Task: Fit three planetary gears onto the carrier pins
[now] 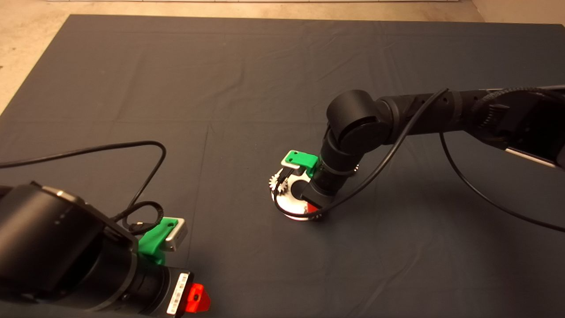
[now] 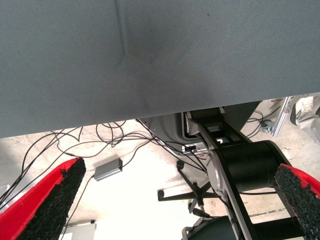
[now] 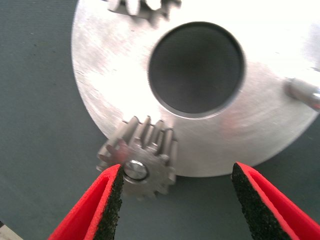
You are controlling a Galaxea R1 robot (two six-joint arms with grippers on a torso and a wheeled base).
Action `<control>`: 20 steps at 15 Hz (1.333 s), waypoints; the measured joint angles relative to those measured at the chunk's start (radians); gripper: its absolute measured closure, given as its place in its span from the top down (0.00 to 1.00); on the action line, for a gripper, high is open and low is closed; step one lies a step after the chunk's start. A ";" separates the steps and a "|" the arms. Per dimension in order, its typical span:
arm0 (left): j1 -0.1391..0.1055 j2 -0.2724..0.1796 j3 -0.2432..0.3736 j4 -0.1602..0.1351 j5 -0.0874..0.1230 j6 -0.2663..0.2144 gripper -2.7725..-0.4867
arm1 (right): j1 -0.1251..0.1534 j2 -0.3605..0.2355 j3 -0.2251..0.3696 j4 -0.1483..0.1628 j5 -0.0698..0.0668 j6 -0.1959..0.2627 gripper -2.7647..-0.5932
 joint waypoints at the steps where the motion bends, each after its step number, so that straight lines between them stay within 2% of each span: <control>1: 0.000 0.000 0.000 0.000 0.000 0.000 1.00 | 0.009 -0.004 0.004 0.000 -0.002 0.000 0.46; 3: 0.000 0.000 0.000 0.000 0.000 0.000 1.00 | 0.034 -0.005 0.016 0.002 -0.001 0.000 0.48; 4: 0.000 0.000 0.000 0.000 0.000 0.000 1.00 | 0.057 -0.006 0.025 0.008 -0.001 0.000 0.53; 7: 0.007 0.003 0.000 0.001 0.000 0.000 1.00 | 0.122 -0.009 0.064 0.050 -0.002 0.001 0.58; 9: 0.019 0.003 0.000 0.005 0.000 0.000 1.00 | 0.147 -0.015 0.079 0.072 0.000 0.019 0.59; 10: 0.025 0.003 0.000 0.005 0.000 0.000 1.00 | 0.154 -0.023 0.080 0.077 0.002 0.040 0.65; 12: 0.027 0.003 0.000 0.011 0.000 -0.001 1.00 | 0.160 -0.050 0.066 0.084 0.000 0.107 0.66; 13: 0.028 0.003 0.000 0.014 0.000 -0.006 1.00 | 0.163 -0.060 0.050 0.084 -0.002 0.135 0.71; 15: 0.034 0.003 0.000 0.020 0.000 -0.024 1.00 | 0.164 -0.064 0.005 0.084 -0.003 0.177 0.72; 17: 0.035 0.002 0.003 0.023 0.000 -0.054 1.00 | 0.163 -0.064 -0.061 0.082 -0.001 0.218 0.79; 18: 0.035 0.003 0.009 0.023 0.000 -0.081 1.00 | 0.160 -0.064 -0.106 0.077 -0.001 0.232 0.79; 19: 0.036 0.002 0.014 0.023 0.000 -0.108 1.00 | 0.149 -0.064 -0.153 0.073 -0.001 0.246 0.80; 20: 0.041 0.002 0.016 0.023 0.000 -0.132 1.00 | 0.132 -0.064 -0.193 0.069 -0.002 0.256 0.84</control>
